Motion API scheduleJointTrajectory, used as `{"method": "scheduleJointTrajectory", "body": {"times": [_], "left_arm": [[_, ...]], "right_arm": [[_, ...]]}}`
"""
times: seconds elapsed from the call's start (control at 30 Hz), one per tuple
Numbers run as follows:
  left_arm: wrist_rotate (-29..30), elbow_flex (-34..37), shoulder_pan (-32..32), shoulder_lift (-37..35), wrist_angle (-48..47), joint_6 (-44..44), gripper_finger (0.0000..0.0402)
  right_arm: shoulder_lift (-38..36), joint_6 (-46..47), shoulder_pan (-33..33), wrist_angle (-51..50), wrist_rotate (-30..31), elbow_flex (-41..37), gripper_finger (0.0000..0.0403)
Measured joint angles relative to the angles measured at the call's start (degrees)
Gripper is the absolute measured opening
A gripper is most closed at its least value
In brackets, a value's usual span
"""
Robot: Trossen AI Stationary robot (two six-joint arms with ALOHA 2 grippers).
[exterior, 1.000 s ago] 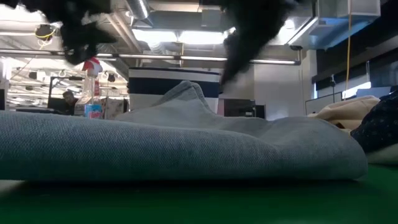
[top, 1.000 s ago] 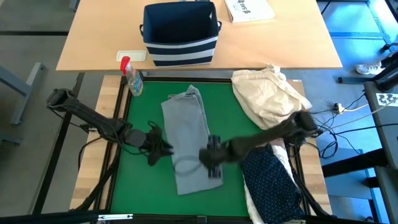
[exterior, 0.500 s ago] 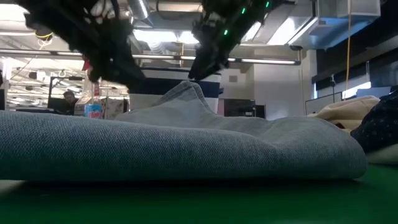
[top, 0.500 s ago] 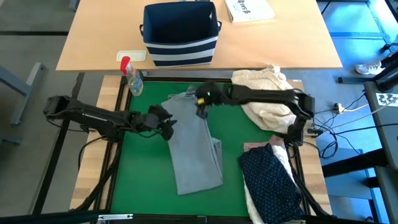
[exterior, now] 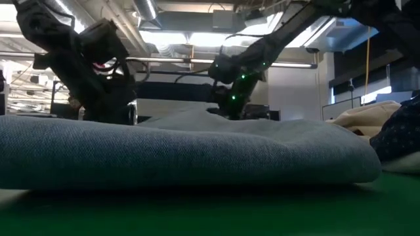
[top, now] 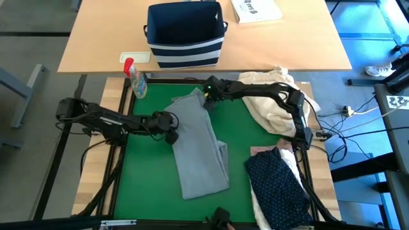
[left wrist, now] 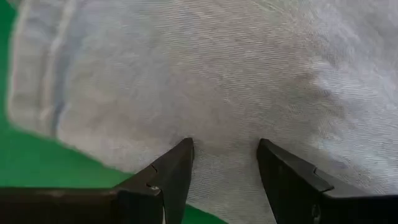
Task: Fold laundry
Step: Fold the blue jeans
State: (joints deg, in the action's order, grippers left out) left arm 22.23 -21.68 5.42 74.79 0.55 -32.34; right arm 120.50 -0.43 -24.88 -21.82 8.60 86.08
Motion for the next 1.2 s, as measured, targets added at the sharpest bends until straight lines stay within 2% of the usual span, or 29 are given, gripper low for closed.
{"method": "scheduleJointTrajectory", "body": {"times": [0.1,0.17,0.23,0.33,0.43,0.5,0.57,0.7,0.8,0.97,1.03,1.13,1.2], "left_arm": [[-1.31,-0.28,0.08,0.07,-0.31,2.34,0.0179],[-5.07,-2.19,0.54,-1.76,-3.24,4.73,0.0179],[-9.56,-5.93,1.12,-4.95,-7.53,5.95,0.0179],[-12.29,-12.33,2.0,-9.9,-12.93,8.42,0.0179],[-11.34,-18.21,2.72,-13.0,-14.37,13.75,0.0179],[-9.34,-21.14,4.31,-13.62,-14.04,18.16,0.0179],[-9.45,-22.98,7.03,-12.68,-11.72,22.33,0.0179],[-17.0,-23.38,13.65,-6.78,-6.16,26.23,0.0179],[-19.61,-23.38,17.89,-0.49,-2.88,27.72,0.0179],[-32.4,-23.39,21.64,11.78,9.26,30.93,0.0179],[-31.43,-23.38,22.14,16.77,12.1,33.15,0.0179],[-24.76,-23.38,23.96,23.52,15.63,33.95,0.0179],[-24.99,-23.4,25.31,27.64,19.44,33.97,0.0179]], "right_arm": [[-0.59,-0.83,0.27,-0.21,-0.16,0.59,0.0218],[-1.86,-1.11,0.58,-5.17,-0.03,2.06,0.0218],[-3.72,-1.27,0.84,-9.79,0.27,4.78,0.0218],[-7.79,-0.02,1.81,-18.25,-0.6,7.86,0.0218],[-11.71,2.85,4.57,-19.96,-6.06,7.72,0.0218],[-13.57,5.04,7.9,-16.98,-9.0,6.3,0.0218],[-15.03,6.7,11.63,-12.42,-9.27,3.33,0.0218],[-14.86,11.94,18.96,0.18,-6.2,-3.82,0.0218],[-14.51,19.69,22.75,10.83,-3.16,-9.15,0.0218],[-14.39,25.53,27.48,16.24,1.77,-15.47,0.0218],[-13.83,26.53,29.08,18.55,4.35,-18.0,0.0218],[-12.21,29.49,30.86,18.59,6.2,-22.09,0.0218],[-11.07,32.29,31.55,19.88,7.41,-24.26,0.0218]]}}
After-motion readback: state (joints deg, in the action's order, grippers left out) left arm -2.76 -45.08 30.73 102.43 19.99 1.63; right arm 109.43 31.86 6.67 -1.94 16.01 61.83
